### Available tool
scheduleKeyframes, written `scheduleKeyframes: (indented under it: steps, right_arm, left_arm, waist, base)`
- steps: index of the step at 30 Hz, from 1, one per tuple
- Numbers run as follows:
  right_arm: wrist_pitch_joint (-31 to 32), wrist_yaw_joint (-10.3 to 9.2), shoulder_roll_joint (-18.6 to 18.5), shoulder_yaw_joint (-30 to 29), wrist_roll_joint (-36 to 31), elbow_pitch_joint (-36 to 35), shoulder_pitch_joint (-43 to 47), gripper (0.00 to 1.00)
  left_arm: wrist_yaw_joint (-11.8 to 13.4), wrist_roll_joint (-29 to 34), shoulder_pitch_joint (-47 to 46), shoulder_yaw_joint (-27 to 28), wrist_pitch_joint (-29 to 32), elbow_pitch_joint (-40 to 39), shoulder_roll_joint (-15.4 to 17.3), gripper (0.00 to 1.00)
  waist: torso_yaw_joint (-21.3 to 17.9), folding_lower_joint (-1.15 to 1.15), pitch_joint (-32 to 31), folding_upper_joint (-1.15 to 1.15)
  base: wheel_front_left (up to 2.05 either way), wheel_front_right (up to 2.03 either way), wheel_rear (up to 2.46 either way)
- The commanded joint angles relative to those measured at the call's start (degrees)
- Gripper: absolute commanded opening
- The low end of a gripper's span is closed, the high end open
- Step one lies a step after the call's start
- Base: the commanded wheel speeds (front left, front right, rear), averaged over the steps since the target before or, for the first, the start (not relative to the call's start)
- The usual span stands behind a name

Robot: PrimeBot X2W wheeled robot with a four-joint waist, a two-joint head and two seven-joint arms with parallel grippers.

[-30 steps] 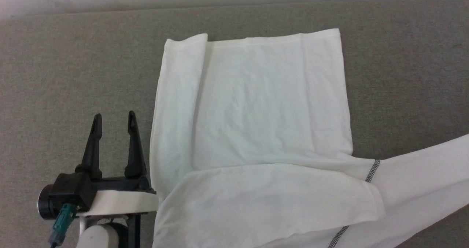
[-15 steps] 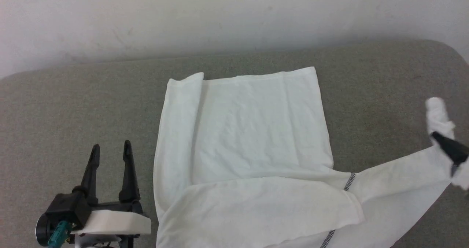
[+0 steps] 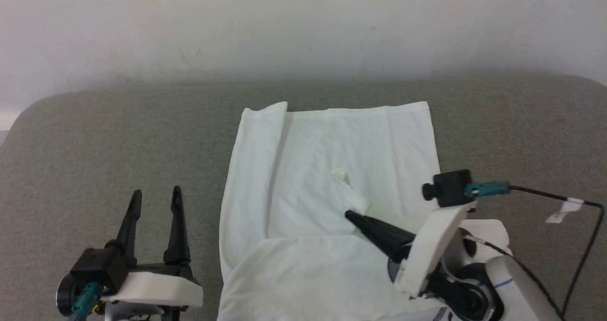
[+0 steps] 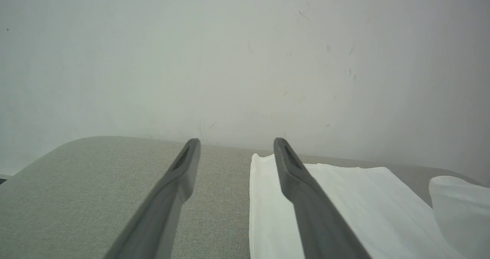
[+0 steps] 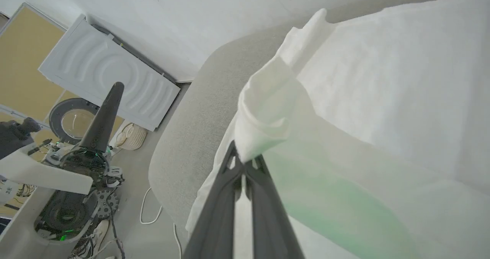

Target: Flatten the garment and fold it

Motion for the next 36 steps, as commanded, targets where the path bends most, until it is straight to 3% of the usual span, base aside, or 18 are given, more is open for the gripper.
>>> scheduleKeyframes:
  steps: [1, 6, 14, 16, 17, 23, 26, 31, 36]
  right_arm:
    - [0.0, -0.04, 1.6, 2.6, -0.2, 0.7, -1.6, 0.0]
    - [-2.1, -0.04, 4.8, 12.0, -0.4, 5.1, -5.2, 0.0]
    - [-5.8, -0.04, 5.5, 26.9, 0.0, 15.6, -9.0, 0.0]
    - [-8.2, -0.04, 5.2, 29.6, 0.2, 16.9, -10.2, 0.8]
    - [-9.2, -0.04, 5.1, 31.0, 0.8, 17.0, -10.6, 1.0]
    - [-20.5, -0.04, 0.7, 34.3, 1.1, 12.9, -14.5, 1.0]
    - [-27.0, -0.04, -2.8, 32.4, -1.1, 10.7, -15.4, 1.0]
    - [-35.8, -0.04, -7.5, 20.4, -10.1, 12.0, -12.8, 1.0]
    - [-37.8, -0.04, -9.5, 3.7, -20.6, 11.3, -6.5, 1.0]
  left_arm:
    - [-0.3, 0.1, -1.2, -0.6, 0.2, 0.4, 0.2, 1.0]
    - [-0.6, 0.2, -3.0, -1.5, 0.1, 1.4, 0.0, 1.0]
    - [-0.3, 0.4, -4.6, -2.4, -0.4, 2.7, -0.8, 1.0]
    - [-0.2, 0.3, -4.7, -2.4, -0.5, 3.0, -0.8, 1.0]
    - [-0.1, 0.5, -4.7, -2.4, -0.5, 3.3, -0.7, 1.0]
    - [0.6, 0.4, -4.3, -1.8, -0.3, 4.7, 0.0, 1.0]
    - [0.8, 0.2, -3.8, -1.4, -0.1, 5.1, 0.3, 1.0]
    - [1.5, -0.2, -3.0, -0.8, 0.5, 5.3, 0.8, 1.0]
    - [2.2, -0.4, -2.6, -0.3, 0.9, 4.9, 1.1, 1.0]
  waist:
    - [1.7, 0.0, 1.1, 0.0]
    - [3.9, 0.0, 2.9, 0.0]
    - [5.0, 0.0, 5.4, 0.0]
    - [4.8, 0.0, 5.6, 0.0]
    - [4.6, 0.0, 5.7, 0.0]
    - [2.6, 0.0, 4.2, 0.0]
    - [1.4, 0.0, 3.1, 0.0]
    - [-0.7, 0.0, 1.5, 0.0]
    - [-2.6, 0.0, 1.2, 0.0]
  base:
    - [0.0, 0.0, 0.0]
    - [0.0, 0.0, 0.0]
    - [0.0, 0.0, 0.0]
    - [0.0, 0.0, 0.0]
    - [0.0, 0.0, 0.0]
    - [0.0, 0.0, 0.0]
    - [0.0, 0.0, 0.0]
    - [0.0, 0.0, 0.0]
    - [0.0, 0.0, 0.0]
